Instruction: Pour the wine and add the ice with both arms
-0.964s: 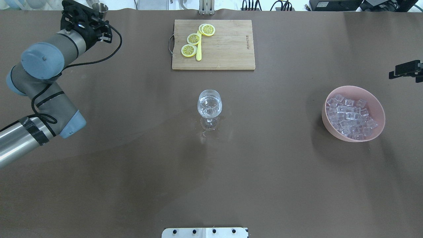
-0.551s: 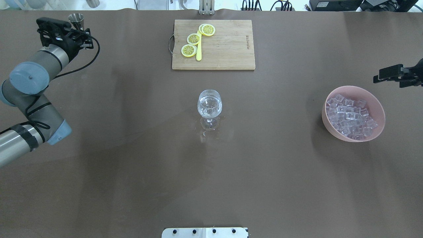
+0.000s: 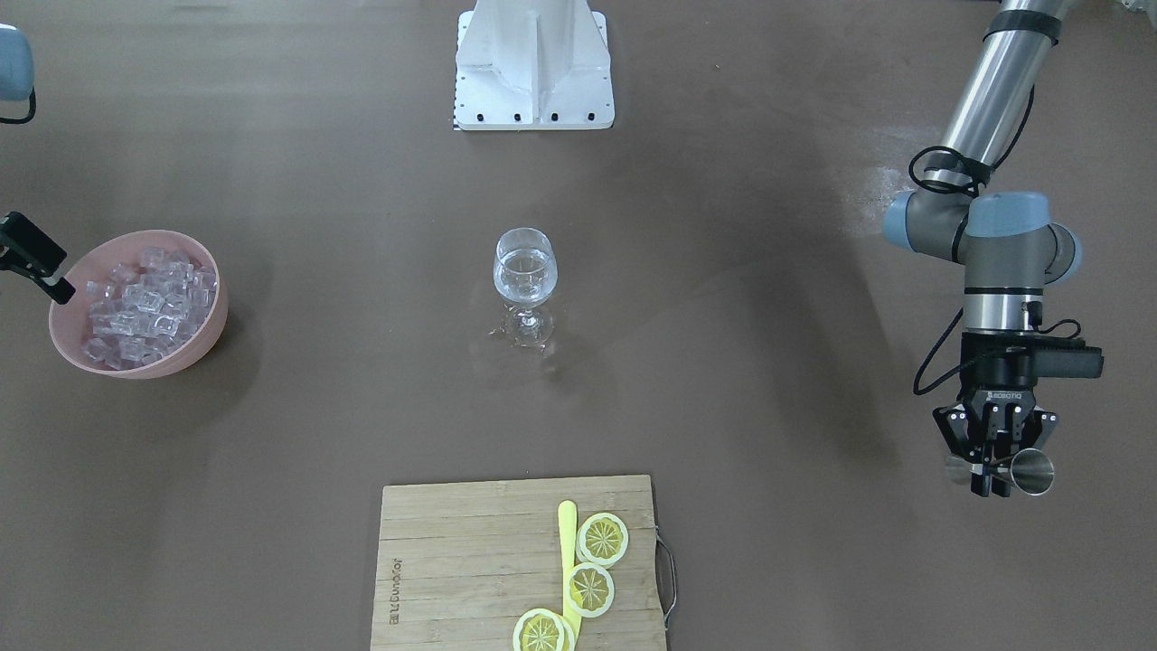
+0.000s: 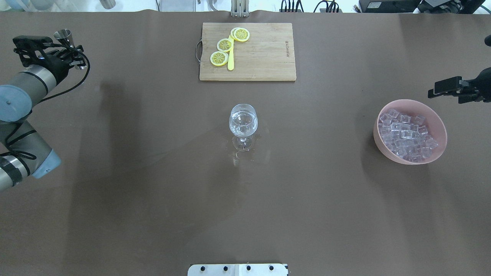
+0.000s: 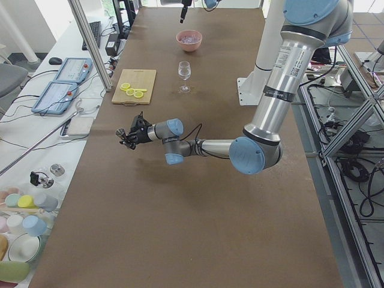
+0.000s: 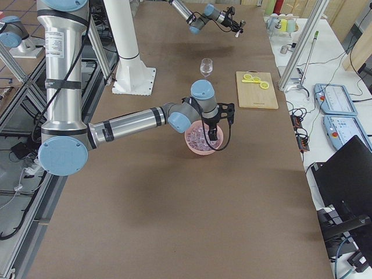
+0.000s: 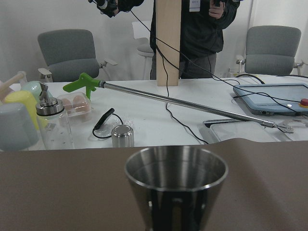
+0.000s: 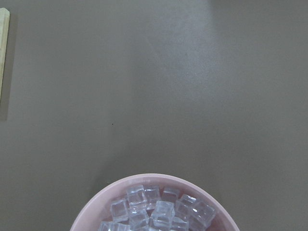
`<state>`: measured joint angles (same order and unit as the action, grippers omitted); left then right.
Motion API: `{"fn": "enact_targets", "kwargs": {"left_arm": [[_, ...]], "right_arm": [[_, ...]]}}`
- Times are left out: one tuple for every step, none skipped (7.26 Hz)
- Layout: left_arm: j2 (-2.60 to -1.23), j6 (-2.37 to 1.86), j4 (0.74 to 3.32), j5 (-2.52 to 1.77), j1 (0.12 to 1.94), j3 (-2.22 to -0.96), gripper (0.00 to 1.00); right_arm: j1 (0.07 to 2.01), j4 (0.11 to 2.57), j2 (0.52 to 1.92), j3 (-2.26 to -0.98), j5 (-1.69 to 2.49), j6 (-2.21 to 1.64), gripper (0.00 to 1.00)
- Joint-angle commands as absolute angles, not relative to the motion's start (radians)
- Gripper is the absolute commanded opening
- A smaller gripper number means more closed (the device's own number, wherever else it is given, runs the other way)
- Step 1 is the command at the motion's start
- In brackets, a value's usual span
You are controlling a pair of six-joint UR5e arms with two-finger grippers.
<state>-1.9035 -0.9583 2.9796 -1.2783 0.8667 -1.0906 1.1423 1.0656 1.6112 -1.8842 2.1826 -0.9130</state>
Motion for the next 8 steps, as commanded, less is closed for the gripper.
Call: {"fn": "enact_targets", "kwargs": {"left_arm": [[-1.887,-1.009,2.979,-1.313,0.864,-1.075,0.00],[-1.888,-1.012,2.974,-1.313,0.862,-1.075,0.00],[-1.888,-1.011,2.973,-1.312,0.861,-1.072,0.00],[-1.888,-1.006,2.973,-1.312,0.859,-1.071,0.37],[-1.887,-1.000,2.971,-1.312,0.859,-1.066,0.50],[-1.887,-1.000,2.971,-1.313,0.858,-1.057,0.53],[-1.888,-1.000,2.971,-1.313,0.857,-1.057,0.54],[-1.893,-1.000,2.971,-1.313,0.857,-1.058,0.81]], "right_arm": [[1.141,1.066,1.612,-1.884,2.181,-0.914,1.00],[1.141,1.066,1.614,-1.884,2.181,-0.914,1.00],[1.141,1.066,1.614,-1.884,2.181,-0.914,1.00],[1.141,1.066,1.614,-1.885,2.181,-0.914,1.00],[1.141,1.068,1.614,-1.885,2.180,-0.914,1.00],[1.141,1.068,1.612,-1.884,2.180,-0.914,1.00],[1.141,1.066,1.612,-1.885,2.180,-0.914,1.00],[1.141,1.066,1.612,-1.887,2.180,-0.914,1.00]]}}
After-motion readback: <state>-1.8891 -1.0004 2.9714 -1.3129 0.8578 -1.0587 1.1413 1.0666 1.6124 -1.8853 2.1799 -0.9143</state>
